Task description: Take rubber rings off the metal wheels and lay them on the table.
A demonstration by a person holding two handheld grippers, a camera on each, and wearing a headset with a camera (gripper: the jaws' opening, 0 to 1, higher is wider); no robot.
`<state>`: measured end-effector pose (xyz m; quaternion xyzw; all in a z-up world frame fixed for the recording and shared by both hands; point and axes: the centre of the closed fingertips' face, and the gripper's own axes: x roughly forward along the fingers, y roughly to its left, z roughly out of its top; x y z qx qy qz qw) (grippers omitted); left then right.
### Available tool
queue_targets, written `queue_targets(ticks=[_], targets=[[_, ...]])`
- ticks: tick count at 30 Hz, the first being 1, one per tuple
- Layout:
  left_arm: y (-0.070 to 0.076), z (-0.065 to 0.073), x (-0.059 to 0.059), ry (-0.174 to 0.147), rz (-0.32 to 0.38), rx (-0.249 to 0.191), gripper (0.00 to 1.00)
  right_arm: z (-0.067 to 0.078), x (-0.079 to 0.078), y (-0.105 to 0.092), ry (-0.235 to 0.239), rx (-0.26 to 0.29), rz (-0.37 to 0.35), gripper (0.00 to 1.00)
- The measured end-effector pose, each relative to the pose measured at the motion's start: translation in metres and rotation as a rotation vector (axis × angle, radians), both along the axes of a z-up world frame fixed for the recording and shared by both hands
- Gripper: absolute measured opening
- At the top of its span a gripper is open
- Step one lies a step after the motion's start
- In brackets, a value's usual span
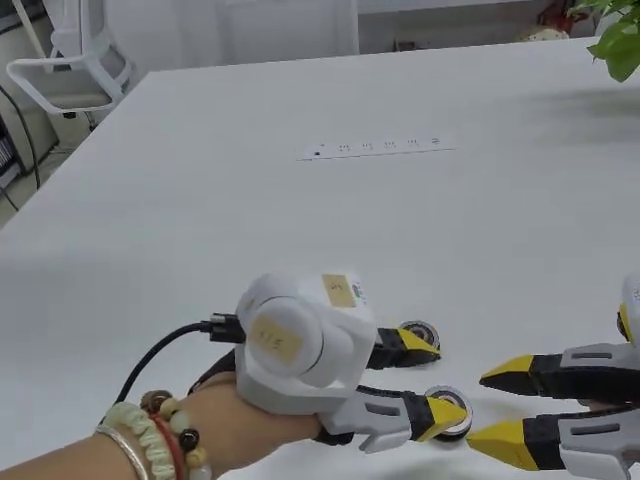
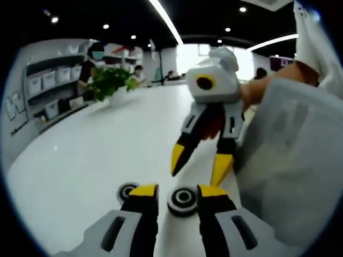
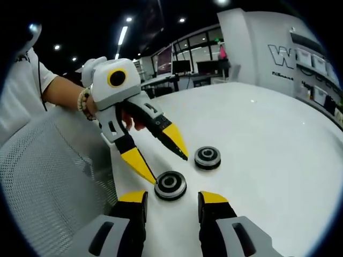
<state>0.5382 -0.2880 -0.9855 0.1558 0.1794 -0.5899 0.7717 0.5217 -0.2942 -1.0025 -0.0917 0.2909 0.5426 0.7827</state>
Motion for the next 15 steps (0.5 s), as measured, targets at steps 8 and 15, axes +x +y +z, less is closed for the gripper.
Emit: queue_targets(ticks=[8, 15], targets=[[-0.001, -0.012, -0.005, 0.026, 0.006, 0.023, 0.25, -0.003, 0.0, 0.0, 0.002, 0.003, -0.005, 0.34], [-0.003, -0.015, -0.008, 0.023, 0.002, 0.032, 0.22, -0.003, 0.001, 0.001, -0.005, -0.001, -0.011, 0.33]])
